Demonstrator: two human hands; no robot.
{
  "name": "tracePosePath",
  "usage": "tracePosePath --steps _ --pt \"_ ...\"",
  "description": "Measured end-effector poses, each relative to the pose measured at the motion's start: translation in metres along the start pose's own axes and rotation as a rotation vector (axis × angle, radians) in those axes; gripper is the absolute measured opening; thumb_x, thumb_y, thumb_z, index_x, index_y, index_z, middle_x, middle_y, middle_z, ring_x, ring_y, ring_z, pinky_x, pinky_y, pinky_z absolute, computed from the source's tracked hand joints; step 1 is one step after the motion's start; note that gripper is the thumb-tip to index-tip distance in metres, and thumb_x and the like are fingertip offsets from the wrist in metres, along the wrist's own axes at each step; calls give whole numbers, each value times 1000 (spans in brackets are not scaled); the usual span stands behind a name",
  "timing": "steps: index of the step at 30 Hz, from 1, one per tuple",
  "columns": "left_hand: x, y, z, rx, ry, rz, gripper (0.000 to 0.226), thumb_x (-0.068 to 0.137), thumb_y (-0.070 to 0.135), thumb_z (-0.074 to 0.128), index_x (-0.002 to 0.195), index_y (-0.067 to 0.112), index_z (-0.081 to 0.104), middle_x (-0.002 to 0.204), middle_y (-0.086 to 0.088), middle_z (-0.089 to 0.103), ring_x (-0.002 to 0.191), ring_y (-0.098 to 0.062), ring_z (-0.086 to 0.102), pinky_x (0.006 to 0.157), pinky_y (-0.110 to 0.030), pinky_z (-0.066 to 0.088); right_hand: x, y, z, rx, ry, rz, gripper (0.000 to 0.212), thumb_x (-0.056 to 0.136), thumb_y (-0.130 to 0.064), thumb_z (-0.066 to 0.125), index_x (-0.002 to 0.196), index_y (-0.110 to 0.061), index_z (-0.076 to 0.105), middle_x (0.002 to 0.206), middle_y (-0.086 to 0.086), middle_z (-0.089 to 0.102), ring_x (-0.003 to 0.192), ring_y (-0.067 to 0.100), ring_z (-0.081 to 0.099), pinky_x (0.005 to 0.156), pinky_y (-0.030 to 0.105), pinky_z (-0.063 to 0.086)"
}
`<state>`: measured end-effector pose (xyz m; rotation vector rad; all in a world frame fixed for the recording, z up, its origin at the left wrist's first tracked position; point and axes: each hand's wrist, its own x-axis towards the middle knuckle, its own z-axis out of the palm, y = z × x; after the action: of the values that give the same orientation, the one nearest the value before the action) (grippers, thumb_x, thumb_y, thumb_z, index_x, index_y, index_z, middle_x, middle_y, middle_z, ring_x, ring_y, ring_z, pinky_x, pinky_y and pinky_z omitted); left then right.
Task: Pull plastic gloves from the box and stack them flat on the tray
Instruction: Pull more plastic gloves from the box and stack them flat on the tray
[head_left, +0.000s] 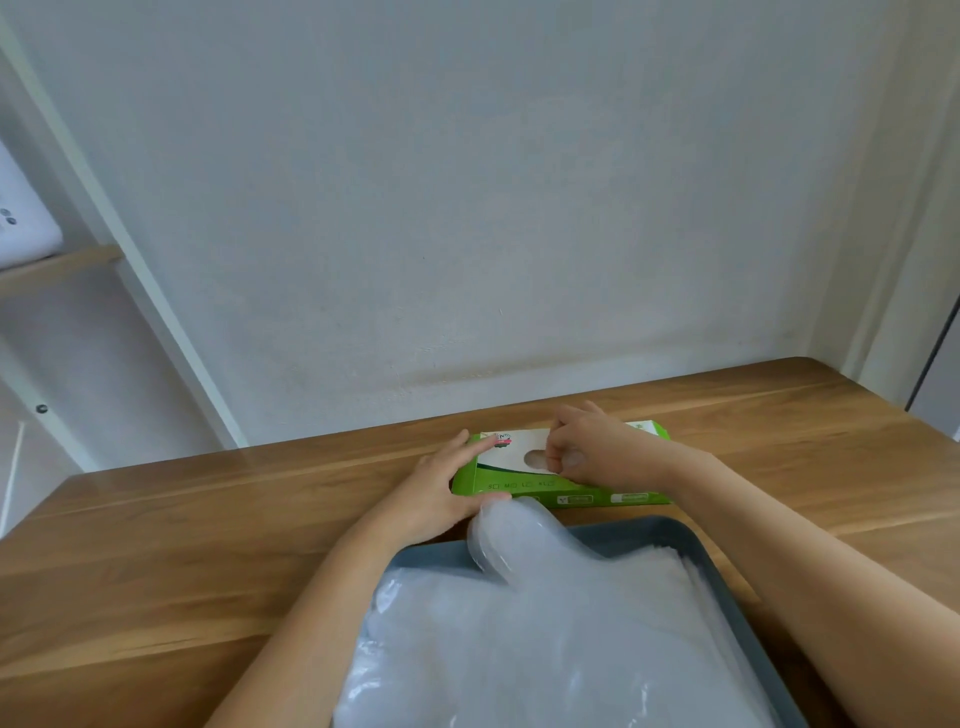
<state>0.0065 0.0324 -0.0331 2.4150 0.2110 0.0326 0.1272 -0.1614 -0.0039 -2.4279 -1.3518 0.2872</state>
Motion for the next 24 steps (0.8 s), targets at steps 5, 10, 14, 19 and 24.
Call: tracePosePath --steps 5,10,14,19,24 --pt "1 1 -1 -45 14 -40 68 67 70 65 130 58 41 141 12 38 138 -14 28 116 -40 26 -1 6 0 122 26 -19 16 86 -8 58 76 -21 59 97 -9 48 93 11 46 71 18 39" --pt "0 2 -2 4 -1 -25 66 78 48 74 133 56 37 132 10 36 133 -12 29 112 -26 23 -3 13 -5 237 131 -36 10 79 -23 72 75 -23 63 96 -13 57 88 5 54 77 27 46" --pt "-2 1 -2 73 -52 17 68 85 34 72 127 63 27 131 19 32 126 -6 21 106 -20 16 -2 14 0 152 81 -83 6 81 -27 71 87 -29 72 106 -19 47 97 -4 45 74 9 36" --pt "0 0 -1 62 -45 22 68 85 31 72 121 67 27 131 19 33 124 -5 21 106 -22 16 0 14 2 40 75 -67 8 84 -17 67 80 -25 67 104 -15 45 101 3 39 76 12 32" --pt "0 -2 0 68 -42 18 68 85 31 72 127 64 29 129 18 34 130 -10 22 110 -25 17 -3 12 -4 49 34 -69 4 87 -20 65 84 -21 61 107 -12 46 95 2 41 71 7 31"
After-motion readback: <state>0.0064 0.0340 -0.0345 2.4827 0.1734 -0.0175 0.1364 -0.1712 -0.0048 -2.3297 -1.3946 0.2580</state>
